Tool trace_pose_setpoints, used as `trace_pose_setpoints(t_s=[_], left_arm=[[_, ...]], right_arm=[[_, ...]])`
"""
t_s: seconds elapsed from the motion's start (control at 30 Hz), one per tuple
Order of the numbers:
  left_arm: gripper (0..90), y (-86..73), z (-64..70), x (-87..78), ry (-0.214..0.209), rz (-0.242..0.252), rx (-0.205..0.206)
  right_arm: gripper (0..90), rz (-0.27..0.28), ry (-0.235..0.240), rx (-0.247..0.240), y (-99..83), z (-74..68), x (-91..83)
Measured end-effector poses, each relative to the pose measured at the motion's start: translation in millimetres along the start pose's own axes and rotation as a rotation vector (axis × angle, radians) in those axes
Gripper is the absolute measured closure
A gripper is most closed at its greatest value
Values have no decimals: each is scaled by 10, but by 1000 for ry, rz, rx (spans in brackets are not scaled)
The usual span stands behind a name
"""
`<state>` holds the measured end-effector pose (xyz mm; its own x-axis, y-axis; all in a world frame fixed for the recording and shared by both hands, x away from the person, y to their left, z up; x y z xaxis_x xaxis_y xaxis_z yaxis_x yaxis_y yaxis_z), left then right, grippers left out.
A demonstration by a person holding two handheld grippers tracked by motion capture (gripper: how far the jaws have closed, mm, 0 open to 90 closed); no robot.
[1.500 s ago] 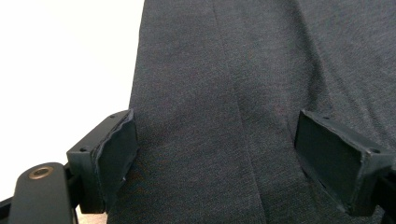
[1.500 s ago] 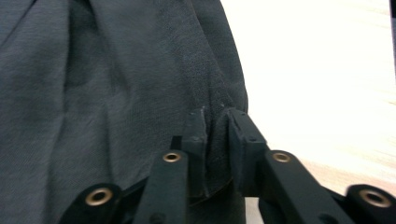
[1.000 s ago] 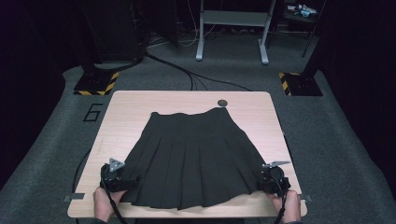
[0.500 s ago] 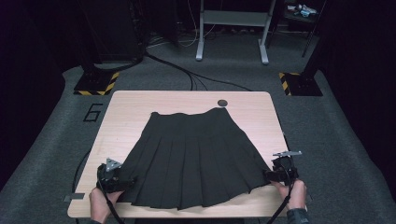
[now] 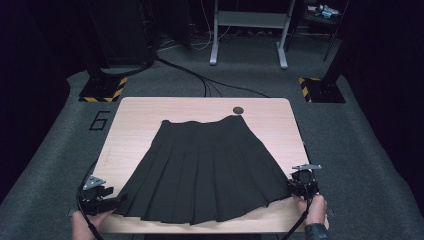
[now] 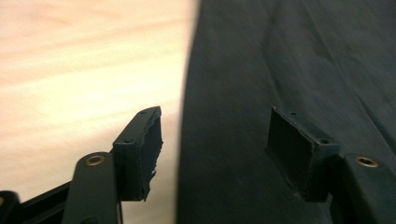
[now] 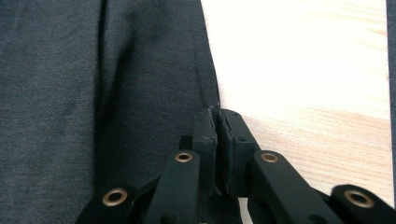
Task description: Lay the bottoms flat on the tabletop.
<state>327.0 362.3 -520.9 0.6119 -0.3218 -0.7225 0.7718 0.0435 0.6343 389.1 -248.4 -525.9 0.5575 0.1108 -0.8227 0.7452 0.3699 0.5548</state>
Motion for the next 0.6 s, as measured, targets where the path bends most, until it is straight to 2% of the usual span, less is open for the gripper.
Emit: trace_pose_setpoints(t_s=[0.03, 0.13, 0.17, 0.27, 0.3, 0.33, 0.4, 0.5, 0.6], left_arm=[[373, -25, 21, 9, -3, -11, 13], [399, -162, 102, 82, 50, -62, 77], [398, -191, 110, 75, 59, -43, 84], [396, -210, 105, 55, 61, -39, 77], [387, -202, 93, 52, 60, -39, 74], [351, -189, 84, 46, 63, -42, 64], [265, -123, 75, 10, 70, -12, 48], [191, 34, 112, -30, 51, 31, 31], [143, 218, 201, 25, 35, 30, 44]], right_arm=[[845, 2, -4, -6, 1, 4, 3], [850, -3, -28, -18, 1, 15, 6], [850, 0, -25, -4, -1, 23, 7], [848, -4, -36, 5, -16, 35, -2], [837, -5, -37, -8, -21, 51, -5], [806, -6, -48, -10, -22, 62, -7], [646, -20, -58, -4, -34, 88, -42], [412, 42, -36, 33, -25, 149, -168], [235, 100, -17, 12, 95, 105, -303]])
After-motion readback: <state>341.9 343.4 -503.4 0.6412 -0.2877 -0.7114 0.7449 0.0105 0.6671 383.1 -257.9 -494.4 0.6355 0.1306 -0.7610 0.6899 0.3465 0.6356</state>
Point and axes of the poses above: each handheld gripper's, and its own axes: x roughly forward along the jaws, y roughly out of its top, z roughly to its right, the point moved 3 cm from there along x, roughly forward along the jaws, and after that the axes turned 12 degrees about -x, right-handed, at the moved point
